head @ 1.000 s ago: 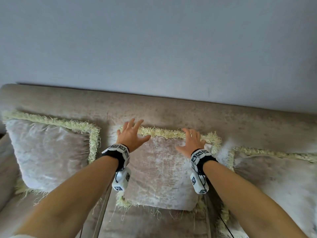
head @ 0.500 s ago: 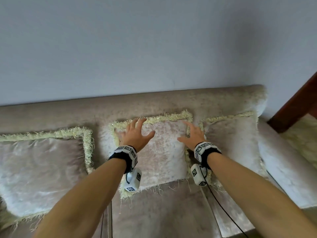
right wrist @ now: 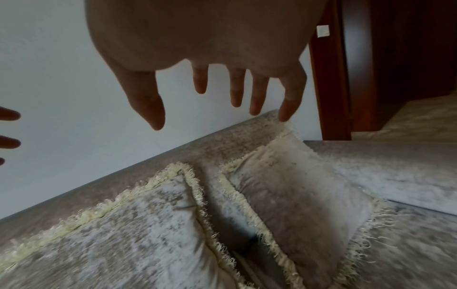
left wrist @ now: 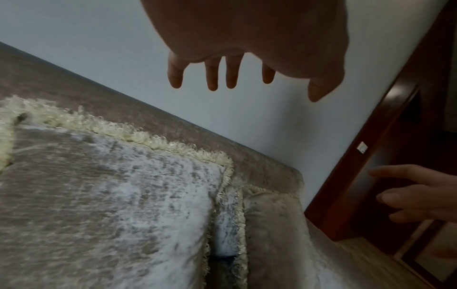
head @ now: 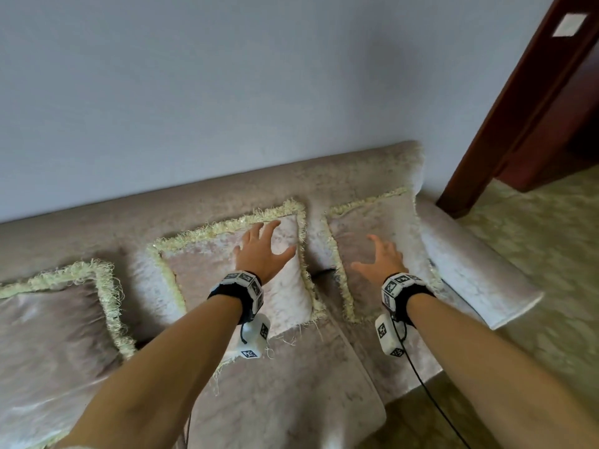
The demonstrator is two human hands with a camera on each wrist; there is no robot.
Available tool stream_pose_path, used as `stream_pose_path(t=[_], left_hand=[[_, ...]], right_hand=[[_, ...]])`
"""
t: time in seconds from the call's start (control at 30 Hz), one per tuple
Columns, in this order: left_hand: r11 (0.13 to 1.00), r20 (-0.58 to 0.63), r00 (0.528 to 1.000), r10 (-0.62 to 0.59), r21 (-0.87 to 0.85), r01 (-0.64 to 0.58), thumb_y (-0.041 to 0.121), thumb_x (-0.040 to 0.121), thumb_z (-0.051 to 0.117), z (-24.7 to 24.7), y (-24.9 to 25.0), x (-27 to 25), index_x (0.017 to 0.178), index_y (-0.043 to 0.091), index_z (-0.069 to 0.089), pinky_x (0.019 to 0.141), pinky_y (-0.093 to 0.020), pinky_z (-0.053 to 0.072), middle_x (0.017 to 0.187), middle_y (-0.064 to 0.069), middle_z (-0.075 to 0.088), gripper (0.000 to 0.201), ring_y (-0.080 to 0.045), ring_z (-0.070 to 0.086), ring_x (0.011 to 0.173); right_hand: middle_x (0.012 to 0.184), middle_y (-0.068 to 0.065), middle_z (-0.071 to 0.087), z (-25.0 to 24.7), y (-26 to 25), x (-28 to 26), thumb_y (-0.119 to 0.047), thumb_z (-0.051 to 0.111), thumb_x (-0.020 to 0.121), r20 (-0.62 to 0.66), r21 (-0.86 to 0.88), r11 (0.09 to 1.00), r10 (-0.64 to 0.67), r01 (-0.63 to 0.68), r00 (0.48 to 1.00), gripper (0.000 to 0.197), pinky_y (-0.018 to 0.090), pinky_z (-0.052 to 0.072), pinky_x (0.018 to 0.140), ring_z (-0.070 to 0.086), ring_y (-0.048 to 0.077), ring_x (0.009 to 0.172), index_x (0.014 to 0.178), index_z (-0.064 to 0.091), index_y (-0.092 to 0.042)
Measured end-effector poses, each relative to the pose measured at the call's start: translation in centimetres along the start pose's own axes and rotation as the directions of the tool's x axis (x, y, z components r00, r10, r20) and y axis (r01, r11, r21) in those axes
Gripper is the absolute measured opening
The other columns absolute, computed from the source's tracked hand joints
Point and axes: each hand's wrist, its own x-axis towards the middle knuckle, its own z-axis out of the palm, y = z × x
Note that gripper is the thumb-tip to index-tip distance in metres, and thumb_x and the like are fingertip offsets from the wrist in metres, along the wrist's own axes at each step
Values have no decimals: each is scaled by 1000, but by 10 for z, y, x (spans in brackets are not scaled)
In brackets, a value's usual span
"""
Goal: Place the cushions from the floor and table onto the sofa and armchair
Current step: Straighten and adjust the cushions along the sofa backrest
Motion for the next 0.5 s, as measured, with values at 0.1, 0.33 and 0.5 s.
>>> stream_pose_path(t=[0.1,0.33,0.5], left_hand=[[1000,1,1000,13,-8,-13,63,84,55,28,41,-1,144,38,33,111,-61,24,156,-1,27,68,-26,24,143],[1000,51,999,-11,-13,11,62,83,56,112,148,-7,143,38,33,111,-62,24,157,-3,24,69,-27,22,144],[1000,36,999,-11,-8,12,63,82,56,142,197,-2,142,38,33,108,-58,32,154,-2,29,69,-27,25,142]], right_hand=[[149,11,27,-21,41,7,-45,70,81,-26,65,997,51,-50,998,81,54,34,108,26,36,137,148,27,-31],[149,10,27,-83,163,23,-36,67,79,2,100,988,118,-118,993,75,53,36,106,26,36,137,144,32,-32],[144,12,33,-121,239,35,-39,70,80,-21,129,974,192,-188,981,77,49,41,100,32,36,131,146,33,-28]])
